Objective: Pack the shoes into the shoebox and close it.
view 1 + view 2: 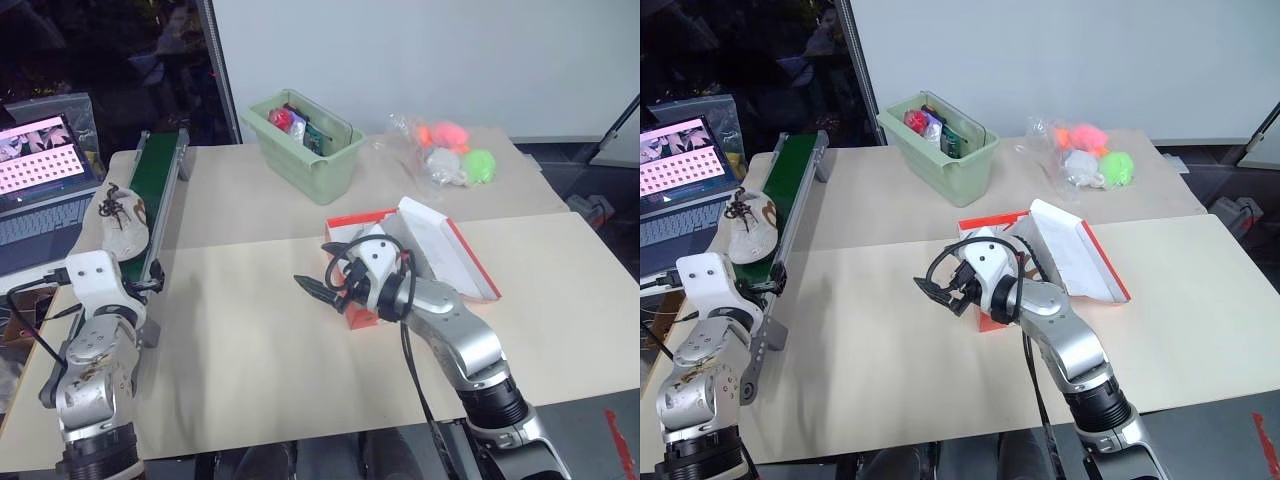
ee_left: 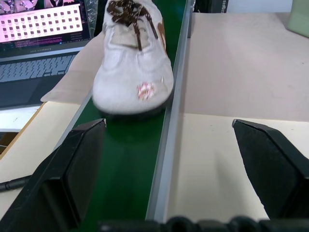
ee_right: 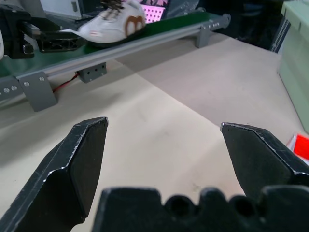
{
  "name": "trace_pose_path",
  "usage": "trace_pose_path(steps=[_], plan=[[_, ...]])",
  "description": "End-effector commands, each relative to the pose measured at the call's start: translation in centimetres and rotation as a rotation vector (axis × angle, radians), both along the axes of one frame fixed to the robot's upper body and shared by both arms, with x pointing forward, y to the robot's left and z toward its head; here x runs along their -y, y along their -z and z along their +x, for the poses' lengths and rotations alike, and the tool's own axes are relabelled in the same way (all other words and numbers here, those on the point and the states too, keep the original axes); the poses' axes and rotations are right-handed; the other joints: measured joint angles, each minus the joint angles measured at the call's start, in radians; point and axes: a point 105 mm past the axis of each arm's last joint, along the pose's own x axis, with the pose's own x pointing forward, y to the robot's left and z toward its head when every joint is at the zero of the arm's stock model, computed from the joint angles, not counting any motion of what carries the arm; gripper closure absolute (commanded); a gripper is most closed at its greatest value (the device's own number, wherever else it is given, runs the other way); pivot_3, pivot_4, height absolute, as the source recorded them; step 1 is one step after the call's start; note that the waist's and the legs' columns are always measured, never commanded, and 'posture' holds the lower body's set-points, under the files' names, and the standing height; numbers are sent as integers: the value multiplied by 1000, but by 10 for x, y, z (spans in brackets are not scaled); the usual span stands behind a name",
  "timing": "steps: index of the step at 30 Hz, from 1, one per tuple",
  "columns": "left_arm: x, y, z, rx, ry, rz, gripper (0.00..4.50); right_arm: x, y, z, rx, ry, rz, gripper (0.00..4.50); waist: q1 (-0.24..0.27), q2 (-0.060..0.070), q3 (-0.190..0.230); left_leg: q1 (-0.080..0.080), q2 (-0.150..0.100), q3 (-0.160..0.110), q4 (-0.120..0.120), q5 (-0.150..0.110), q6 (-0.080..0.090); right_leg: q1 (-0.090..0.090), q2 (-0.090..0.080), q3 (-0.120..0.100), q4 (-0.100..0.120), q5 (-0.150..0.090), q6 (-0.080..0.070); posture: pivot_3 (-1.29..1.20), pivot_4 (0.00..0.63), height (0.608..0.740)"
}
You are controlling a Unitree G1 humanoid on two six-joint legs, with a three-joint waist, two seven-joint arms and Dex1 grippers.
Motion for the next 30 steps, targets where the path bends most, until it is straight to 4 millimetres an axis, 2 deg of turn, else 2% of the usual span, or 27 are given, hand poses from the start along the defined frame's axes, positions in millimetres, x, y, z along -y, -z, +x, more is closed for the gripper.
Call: trace_pose_path(steps=[1, 5, 7, 11, 14, 15, 17, 18, 20, 24, 26, 30], plan=[[-14, -16, -2, 37, -49, 40, 0, 1, -12, -2, 34, 6, 28, 102, 0, 0, 0, 0, 0, 0, 0, 0, 0, 0, 0, 0, 0, 0, 0, 0, 150, 740], [-34, -5, -8, -15, -124, 33, 0, 1, -13, -2, 34, 11, 32, 102, -3, 0, 0, 0, 0, 0, 0, 0, 0, 0, 0, 0, 0, 0, 0, 0, 150, 740], [-38, -1, -9, -31, -138, 28, 0, 2, -14, -3, 35, 13, 34, 102, -2, 0, 0, 0, 0, 0, -1, 0, 0, 0, 0, 0, 0, 0, 0, 0, 150, 740], [-37, 15, -11, -97, -143, -24, 0, 4, -18, -2, 40, 22, 41, 102, 0, 0, 0, 0, 0, 0, -1, 0, 0, 0, 0, 0, 0, 0, 0, 0, 150, 740], [-28, 23, -10, -126, -109, -53, 0, 6, -22, -1, 40, 30, 53, 102, 1, 0, 0, 1, 0, 0, -1, 0, 0, 0, 0, 0, 0, 0, 0, 0, 150, 740], [-24, 24, -9, -127, -99, -66, 414, 7, -23, 0, 41, 31, 56, 0, 2, 0, 0, 2, 0, 0, -1, 0, 0, 1, 0, 0, 0, 0, 0, 0, 150, 740], [-16, 23, -6, -116, -73, -86, 736, 8, -25, 1, 45, 38, 57, 0, 4, 0, 0, 3, 0, 0, -1, 0, 0, 2, 0, 0, 0, 0, 0, 0, 150, 740], [-14, 22, -5, -113, -66, -88, 1048, 8, -26, 2, 46, 41, 57, 0, 5, 0, 0, 4, 0, 0, -1, 0, 0, 3, 0, 0, 0, 0, 0, 0, 150, 740], [-13, 22, -5, -120, -63, -89, 1621, 9, -26, 2, 46, 43, 57, 0, 6, 0, 0, 7, 0, 0, -1, 0, 0, 7, 0, 0, 0, 0, 0, 0, 150, 740], [-13, 23, -4, -129, -62, -96, 3047, 10, -27, 3, 46, 46, 56, 0, 7, 0, 0, 12, 0, 0, -1, 0, 0, 13, 0, -1, -2, -1, 1, 0, 150, 740], [-13, 23, -4, -132, -63, -99, 3563, 10, -27, 3, 48, 47, 55, 0, 9, 0, 0, 12, 0, -1, -1, 0, 0, 14, 0, -1, -2, -1, 1, 0, 150, 740], [-14, 22, -3, -139, -66, -91, 3563, 11, -28, 5, 48, 56, 47, 0, 12, 0, 0, 12, 0, -1, -1, 0, 0, 14, 0, -1, -2, -1, 1, 0, 150, 740]])
